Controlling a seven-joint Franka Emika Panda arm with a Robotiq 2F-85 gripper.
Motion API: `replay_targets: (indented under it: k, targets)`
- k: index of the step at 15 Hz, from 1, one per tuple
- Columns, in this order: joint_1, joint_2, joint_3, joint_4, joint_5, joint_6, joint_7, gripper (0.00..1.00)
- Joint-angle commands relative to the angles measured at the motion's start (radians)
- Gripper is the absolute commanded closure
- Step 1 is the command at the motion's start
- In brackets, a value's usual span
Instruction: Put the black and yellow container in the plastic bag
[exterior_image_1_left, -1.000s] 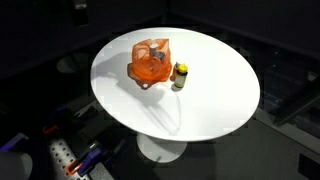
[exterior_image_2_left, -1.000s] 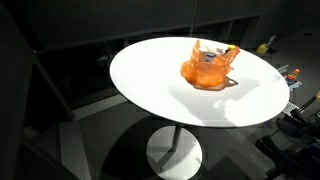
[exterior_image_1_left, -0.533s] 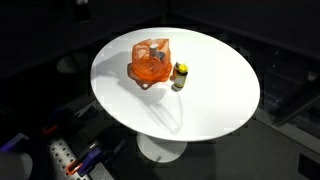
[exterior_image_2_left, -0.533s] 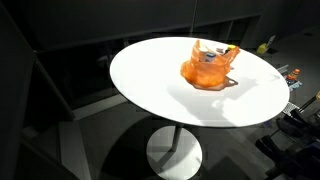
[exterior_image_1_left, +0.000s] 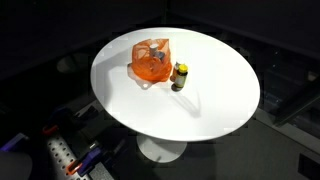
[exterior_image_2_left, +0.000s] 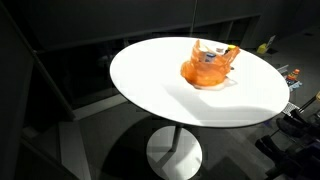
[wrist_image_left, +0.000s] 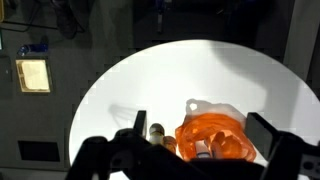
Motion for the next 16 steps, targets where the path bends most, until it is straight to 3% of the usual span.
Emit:
replay_targets:
  k: [1, 5, 11, 16]
  targets:
    - [-0.006, 0.146, -0.024, 0.149, 0.019, 0.02, 0.003, 0.0]
    - [-0.021, 0.284, -0.059, 0.249, 0.036, 0.093, -0.004, 0.0]
    - [-0.054, 0.455, -0.097, 0.303, 0.058, 0.271, -0.047, 0.0]
    - [-0.083, 0.604, -0.107, 0.373, 0.131, 0.248, -0.131, 0.0]
